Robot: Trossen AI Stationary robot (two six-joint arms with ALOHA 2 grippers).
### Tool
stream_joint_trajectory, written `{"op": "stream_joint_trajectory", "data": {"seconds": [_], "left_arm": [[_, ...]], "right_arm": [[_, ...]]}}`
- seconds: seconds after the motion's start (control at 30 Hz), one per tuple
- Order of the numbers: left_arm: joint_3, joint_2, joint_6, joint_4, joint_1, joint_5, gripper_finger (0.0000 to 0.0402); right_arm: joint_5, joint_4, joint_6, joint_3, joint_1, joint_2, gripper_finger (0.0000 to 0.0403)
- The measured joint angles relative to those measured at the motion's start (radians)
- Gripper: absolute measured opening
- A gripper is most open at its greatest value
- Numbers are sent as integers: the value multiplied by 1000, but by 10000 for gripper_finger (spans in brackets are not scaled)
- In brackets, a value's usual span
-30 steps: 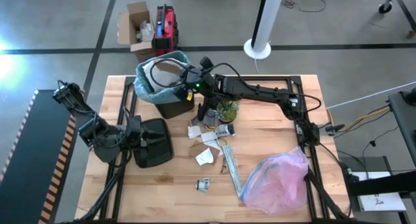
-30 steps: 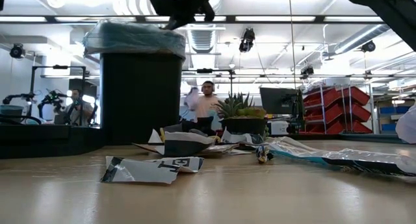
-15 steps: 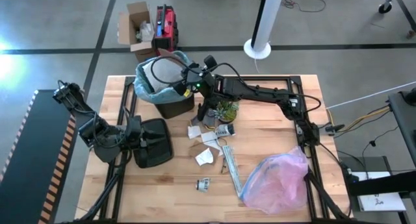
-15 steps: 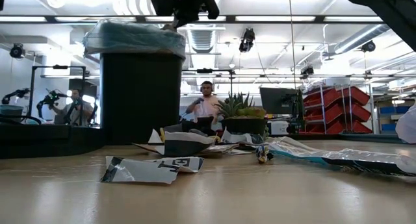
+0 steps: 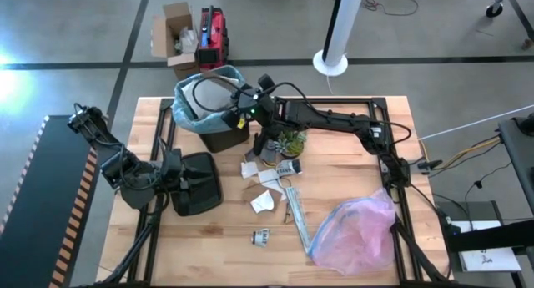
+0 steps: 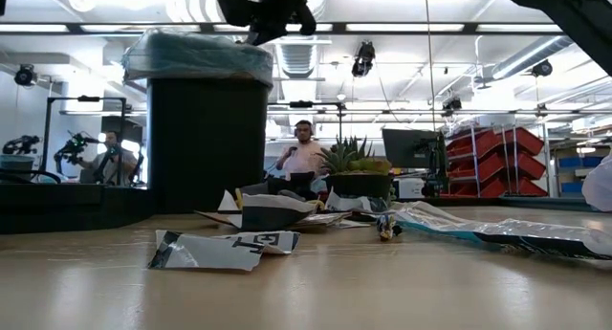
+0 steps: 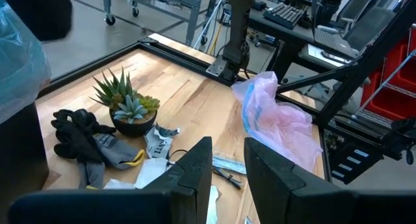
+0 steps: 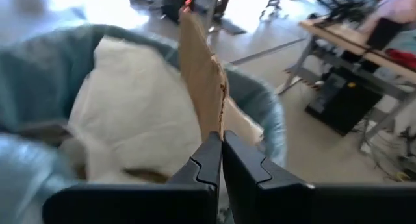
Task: Place trash/remove bag and relplace
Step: Put the brown cardboard into the trash bin, then put the white paper into the trash bin
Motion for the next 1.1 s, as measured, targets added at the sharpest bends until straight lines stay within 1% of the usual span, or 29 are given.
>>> {"op": "stream_joint_trajectory", "data": {"seconds": [0.1,0.23,0.4,0.53,0.63,0.7,0.77,0.93,1.1], "left_arm": [[0,0,0,0,0,0,75],[0,0,0,0,0,0,75],[0,0,0,0,-1,2,75],[0,0,-2,0,-1,24,75],[0,0,-2,1,-1,34,75],[0,-1,-2,1,-1,42,75],[0,-3,-2,1,-1,43,75],[0,-15,0,1,-1,49,75],[0,-36,1,0,-3,79,75]], "right_arm": [[-33,-66,0,-3,3,0,0],[-38,-114,1,-6,5,-1,0],[-36,-109,-1,-4,10,-1,0],[-43,-98,0,5,12,1,0],[-95,-96,1,17,11,1,7],[-119,-93,10,24,11,1,21],[-122,-94,15,29,12,1,40],[-121,-93,14,32,27,-3,102],[-122,-92,-54,32,73,-34,157]]}}
